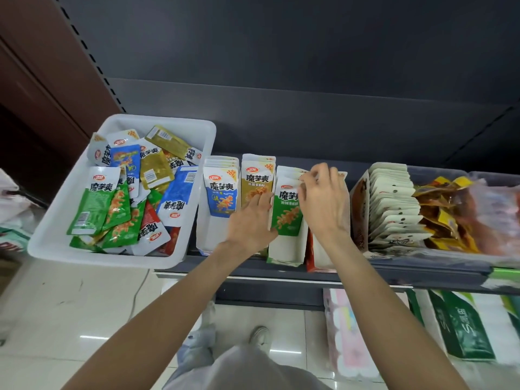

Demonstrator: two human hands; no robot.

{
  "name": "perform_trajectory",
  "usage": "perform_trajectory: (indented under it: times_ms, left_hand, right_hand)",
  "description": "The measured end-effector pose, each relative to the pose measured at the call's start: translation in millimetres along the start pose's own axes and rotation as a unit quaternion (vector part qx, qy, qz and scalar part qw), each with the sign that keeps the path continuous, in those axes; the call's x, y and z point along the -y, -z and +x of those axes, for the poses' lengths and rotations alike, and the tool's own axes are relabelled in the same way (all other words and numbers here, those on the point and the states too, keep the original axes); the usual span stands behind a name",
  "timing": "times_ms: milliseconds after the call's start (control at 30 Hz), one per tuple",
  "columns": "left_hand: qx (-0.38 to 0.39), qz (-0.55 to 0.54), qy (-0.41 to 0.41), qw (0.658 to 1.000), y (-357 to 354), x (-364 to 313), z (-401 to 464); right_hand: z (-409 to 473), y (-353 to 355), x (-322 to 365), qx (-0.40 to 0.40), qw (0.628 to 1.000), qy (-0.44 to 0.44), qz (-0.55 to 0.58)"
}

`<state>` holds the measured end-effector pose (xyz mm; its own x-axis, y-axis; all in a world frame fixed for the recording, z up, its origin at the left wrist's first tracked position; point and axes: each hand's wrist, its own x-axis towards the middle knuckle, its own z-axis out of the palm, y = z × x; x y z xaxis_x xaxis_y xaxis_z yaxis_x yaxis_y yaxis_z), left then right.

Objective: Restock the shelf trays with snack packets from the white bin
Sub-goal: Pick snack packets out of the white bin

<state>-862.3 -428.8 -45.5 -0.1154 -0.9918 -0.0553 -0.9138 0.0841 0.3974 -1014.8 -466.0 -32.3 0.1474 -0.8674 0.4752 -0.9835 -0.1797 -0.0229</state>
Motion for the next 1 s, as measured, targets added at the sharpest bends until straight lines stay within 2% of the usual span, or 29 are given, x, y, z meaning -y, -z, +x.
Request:
perform_trajectory:
  times_ms: [100,200,267,367,467,567,667,733,867,1000]
  left_hand:
    - [-0.007,-0.012,-0.013,1.000,4.4,3.2,-2.5]
    - [-0.041,-0.058,-0.030,0.997,12.7,12.8,-8.1]
    - [-0.098,-0.105,-0.070,0.987,22.0,23.8,-16.6]
    - [-0.227,-0.140,-0.146,0.953,40.6,53.5,-35.4]
    - [-0.283,-0.116,-0.121,0.944,61.1,99.9,-51.5]
    - [-0.240,-0.077,-0.037,0.967,80.0,159.4,-57.6]
    - [-0.178,-0.051,0.026,0.982,100.0,210.9,-57.4]
    - [-0.149,-0.047,0.049,0.987,110.3,236.1,-54.1]
    - [-0.083,-0.044,0.033,0.995,121.1,264.9,-45.1]
    - [-0.013,0.002,-0.015,1.000,115.6,275.1,-37.7]
  right_hand:
    - [-7.8,3.8,4.4,0.026,0.999,0.006,-0.032]
    - [-9.3,8.3,8.7,0.027,0.999,-0.015,0.035]
    - [-8.2,14.3,18.4,0.017,0.994,-0.015,0.107]
    - [-4.3,26.7,47.4,0.008,0.979,0.011,0.203]
    - [2.5,34.1,90.5,0.026,0.961,0.110,0.252]
    - [9.0,29.6,141.8,0.087,0.940,0.206,0.257]
    - [17.3,13.5,191.4,0.175,0.921,0.256,0.235]
    - [25.1,-3.0,218.4,0.225,0.917,0.277,0.180]
    - [42.1,-27.3,253.6,0.343,0.904,0.250,0.040]
    - [56.3,-31.7,262.9,0.453,0.853,0.233,-0.114]
